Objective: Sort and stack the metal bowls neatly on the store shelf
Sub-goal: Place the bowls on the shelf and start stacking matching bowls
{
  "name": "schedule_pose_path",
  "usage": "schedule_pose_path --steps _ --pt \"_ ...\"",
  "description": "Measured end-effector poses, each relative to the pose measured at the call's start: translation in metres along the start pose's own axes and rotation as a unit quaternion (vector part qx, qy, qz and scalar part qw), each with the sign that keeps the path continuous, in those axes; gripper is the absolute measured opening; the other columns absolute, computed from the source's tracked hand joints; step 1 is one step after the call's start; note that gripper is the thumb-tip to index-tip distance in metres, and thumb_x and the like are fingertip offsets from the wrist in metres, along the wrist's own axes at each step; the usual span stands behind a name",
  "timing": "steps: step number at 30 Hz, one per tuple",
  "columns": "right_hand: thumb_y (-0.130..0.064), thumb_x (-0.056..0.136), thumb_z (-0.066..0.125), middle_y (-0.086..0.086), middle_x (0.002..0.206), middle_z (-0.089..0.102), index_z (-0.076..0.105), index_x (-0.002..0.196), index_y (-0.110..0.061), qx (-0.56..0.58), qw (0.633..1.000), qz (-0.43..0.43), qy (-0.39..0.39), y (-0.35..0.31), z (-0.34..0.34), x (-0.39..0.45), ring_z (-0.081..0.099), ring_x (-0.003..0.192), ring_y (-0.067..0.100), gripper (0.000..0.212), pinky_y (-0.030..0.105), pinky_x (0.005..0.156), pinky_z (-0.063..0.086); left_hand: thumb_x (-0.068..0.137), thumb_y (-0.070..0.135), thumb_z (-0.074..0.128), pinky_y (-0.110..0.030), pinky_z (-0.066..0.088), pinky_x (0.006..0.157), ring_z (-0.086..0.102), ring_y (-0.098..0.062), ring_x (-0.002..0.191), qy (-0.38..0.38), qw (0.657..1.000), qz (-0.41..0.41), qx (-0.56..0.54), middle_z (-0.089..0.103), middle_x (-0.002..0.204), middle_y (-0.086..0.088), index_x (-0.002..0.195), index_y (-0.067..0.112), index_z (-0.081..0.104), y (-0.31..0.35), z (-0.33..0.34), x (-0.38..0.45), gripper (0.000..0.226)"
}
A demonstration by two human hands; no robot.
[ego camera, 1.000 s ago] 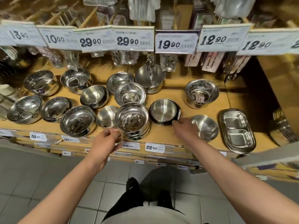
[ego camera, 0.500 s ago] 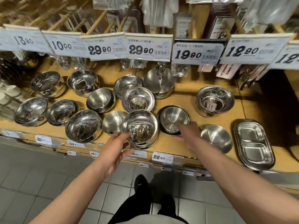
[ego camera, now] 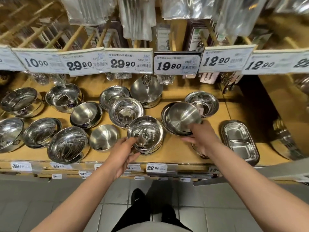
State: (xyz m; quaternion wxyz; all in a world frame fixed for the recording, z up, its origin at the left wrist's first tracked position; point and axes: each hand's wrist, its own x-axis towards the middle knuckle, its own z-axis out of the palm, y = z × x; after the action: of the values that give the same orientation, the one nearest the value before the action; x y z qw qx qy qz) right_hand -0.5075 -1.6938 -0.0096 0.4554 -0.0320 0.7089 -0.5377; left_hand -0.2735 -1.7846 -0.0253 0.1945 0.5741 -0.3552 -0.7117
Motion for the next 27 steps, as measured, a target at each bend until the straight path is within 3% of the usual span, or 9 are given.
schedule_pose_path --steps 5,8,10,12,14,16,18,21,27 --pt "0.001 0.097 0.048 0.019 0.12 0.062 0.046 0.123 -0.014 0.002 0.999 -0.006 0.035 -0.018 -0.036 -0.025 0.077 0.084 0.035 0.03 0.032 0.053 0.063 0.1 0.019 0.06 -0.028 0.061 0.069 0.07 -0.022 0.094 -0.053 0.998 -0.021 0.01 0.072 0.106 -0.014 0.115 0.007 0.059 0.005 0.031 0.0 0.02" --pt "0.001 0.097 0.046 0.016 0.112 0.063 0.045 0.123 -0.014 -0.008 0.999 -0.017 0.037 -0.021 -0.05 -0.038 0.077 0.073 0.031 0.03 0.038 0.061 0.065 0.101 0.025 0.058 -0.036 0.058 0.088 0.067 -0.023 0.097 -0.069 0.995 -0.009 0.065 0.072 0.107 -0.012 0.129 0.007 0.057 0.005 0.046 -0.003 0.034" --pt "-0.001 0.098 0.048 0.013 0.11 0.062 0.046 0.125 -0.014 -0.02 0.999 -0.028 0.029 -0.022 -0.056 -0.045 0.077 0.072 0.025 0.031 0.032 0.06 0.064 0.099 0.032 0.059 -0.043 0.051 0.102 0.062 -0.026 0.111 -0.005 0.985 0.053 0.166 0.065 0.123 -0.008 0.142 0.012 0.049 0.001 0.052 -0.008 0.049" --pt "-0.002 0.098 0.049 0.011 0.11 0.062 0.048 0.124 -0.015 -0.023 0.999 -0.031 0.009 -0.022 -0.057 -0.054 0.078 0.074 0.025 0.03 0.031 0.06 0.063 0.097 0.034 0.059 -0.05 0.054 0.098 0.063 -0.028 0.109 0.054 0.958 0.163 0.228 0.065 0.119 -0.001 0.135 0.015 0.056 -0.001 0.055 -0.021 0.042" --pt "-0.002 0.098 0.049 0.012 0.109 0.064 0.054 0.115 -0.013 -0.026 0.999 -0.031 -0.036 -0.021 -0.052 -0.065 0.078 0.08 0.028 0.021 0.029 0.059 0.063 0.093 0.039 0.061 -0.051 0.058 0.091 0.068 -0.025 0.1 0.02 0.961 0.198 0.192 0.071 0.104 0.0 0.117 0.022 0.064 -0.001 0.057 -0.036 0.03" --pt "-0.001 0.098 0.049 0.013 0.107 0.069 0.059 0.106 -0.016 -0.032 0.995 -0.023 -0.092 -0.017 -0.04 -0.074 0.078 0.082 0.029 0.02 0.028 0.057 0.062 0.095 0.047 0.06 -0.046 0.062 0.086 0.073 -0.02 0.098 -0.089 0.985 0.119 0.082 0.076 0.105 -0.002 0.112 0.026 0.069 0.002 0.06 -0.051 0.028" --pt "-0.001 0.096 0.049 0.014 0.113 0.071 0.06 0.119 -0.012 -0.064 0.988 -0.017 -0.137 -0.01 -0.025 -0.08 0.077 0.089 0.029 0.028 0.031 0.061 0.063 0.102 0.046 0.052 -0.042 0.063 0.082 0.075 -0.019 0.099 -0.167 0.984 0.062 -0.002 0.078 0.105 -0.002 0.113 0.023 0.071 0.004 0.057 -0.062 0.032" --pt "-0.005 0.097 0.05 0.014 0.121 0.065 0.055 0.125 -0.014 -0.13 0.977 -0.009 -0.167 0.001 -0.005 -0.083 0.074 0.094 0.03 0.031 0.034 0.066 0.064 0.107 0.038 0.044 -0.04 0.064 0.078 0.075 -0.023 0.1 -0.146 0.986 0.08 -0.009 0.078 0.108 -0.01 0.122 0.012 0.065 0.003 0.039 -0.071 0.036" --pt "-0.004 0.093 0.063 0.014 0.102 0.071 0.063 0.114 -0.019 -0.2 0.961 -0.015 -0.19 0.007 0.032 -0.086 0.078 0.072 0.029 0.026 0.031 0.057 0.062 0.107 0.029 0.048 -0.027 0.061 0.059 0.077 -0.023 0.089 -0.072 0.991 0.109 -0.008 0.079 0.099 -0.01 0.116 0.008 0.066 -0.006 -0.012 -0.087 0.03"
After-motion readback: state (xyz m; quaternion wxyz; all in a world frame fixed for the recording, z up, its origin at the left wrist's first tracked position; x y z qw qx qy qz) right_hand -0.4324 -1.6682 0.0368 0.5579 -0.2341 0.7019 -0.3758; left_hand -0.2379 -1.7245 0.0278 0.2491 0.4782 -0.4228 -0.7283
